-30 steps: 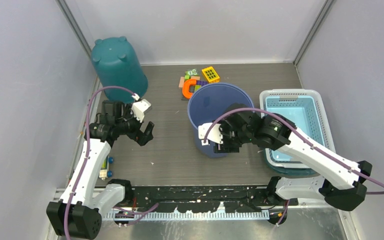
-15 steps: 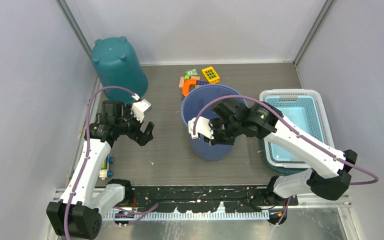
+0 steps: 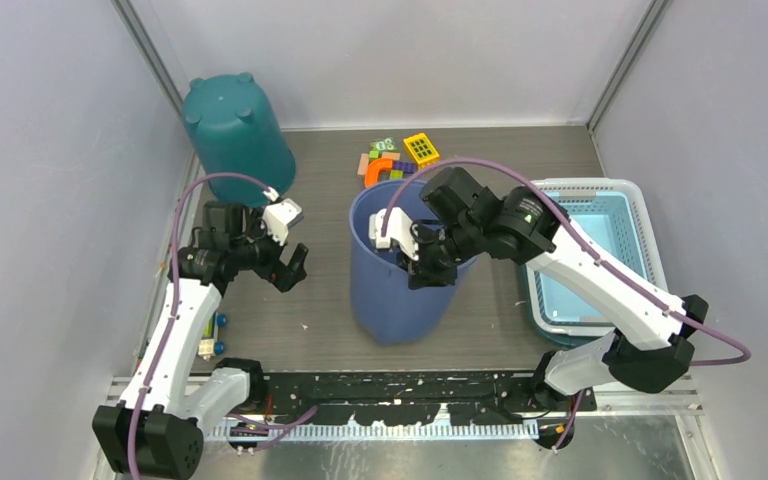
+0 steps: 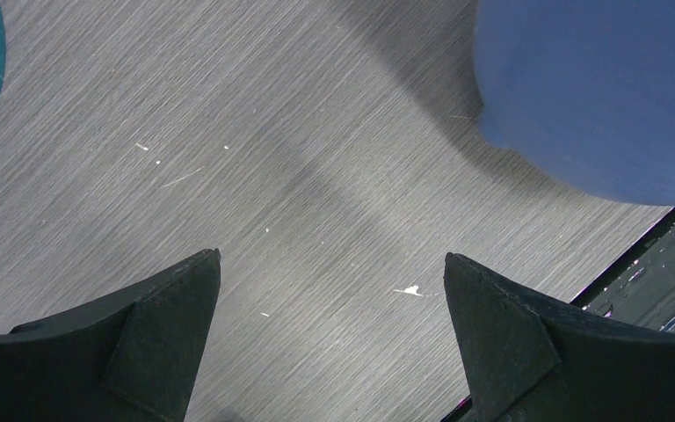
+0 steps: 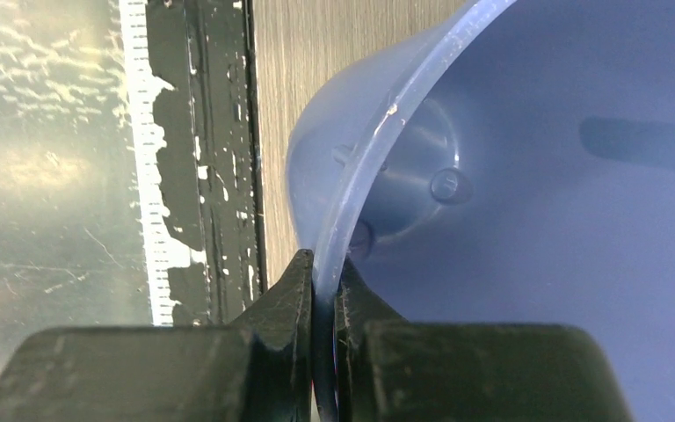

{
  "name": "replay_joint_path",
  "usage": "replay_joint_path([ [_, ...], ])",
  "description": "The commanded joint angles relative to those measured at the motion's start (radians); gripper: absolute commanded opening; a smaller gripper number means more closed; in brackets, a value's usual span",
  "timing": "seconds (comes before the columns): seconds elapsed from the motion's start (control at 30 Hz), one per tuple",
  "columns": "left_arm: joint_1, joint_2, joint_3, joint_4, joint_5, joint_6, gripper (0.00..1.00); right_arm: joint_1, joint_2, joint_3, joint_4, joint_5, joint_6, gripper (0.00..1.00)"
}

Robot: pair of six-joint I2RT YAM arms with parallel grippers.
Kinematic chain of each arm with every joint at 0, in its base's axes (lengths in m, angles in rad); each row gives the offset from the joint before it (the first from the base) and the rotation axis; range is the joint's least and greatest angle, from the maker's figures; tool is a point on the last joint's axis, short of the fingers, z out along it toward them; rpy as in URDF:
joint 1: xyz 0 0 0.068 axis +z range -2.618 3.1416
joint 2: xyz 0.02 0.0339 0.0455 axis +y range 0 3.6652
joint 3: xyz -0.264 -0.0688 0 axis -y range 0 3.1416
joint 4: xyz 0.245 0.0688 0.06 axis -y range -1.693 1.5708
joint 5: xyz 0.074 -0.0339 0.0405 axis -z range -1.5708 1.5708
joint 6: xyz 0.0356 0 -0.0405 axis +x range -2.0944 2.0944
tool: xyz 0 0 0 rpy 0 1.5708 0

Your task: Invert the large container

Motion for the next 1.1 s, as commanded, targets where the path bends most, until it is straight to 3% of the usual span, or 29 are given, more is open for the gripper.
replay_joint_path([
  [0.0,0.003,-0.03,-0.001,0.045,0.007,0.0,1.0,-0.052,0.02,0.061,0.125,-0.114,0.105,0.01],
  [0.4,0.003,-0.058,-0.009,0.073,-0.027,-0.022,1.0,-0.34,0.047,-0.071,0.458,-0.53,0.504,0.01],
  [0.77,0.004,-0.072,-0.014,0.084,-0.04,-0.029,1.0,-0.476,0.033,-0.329,0.862,-0.55,0.849,0.01],
  [1.07,0.004,-0.071,-0.017,0.089,-0.043,-0.029,1.0,-0.5,0.078,-0.423,0.927,-0.55,0.855,0.01],
])
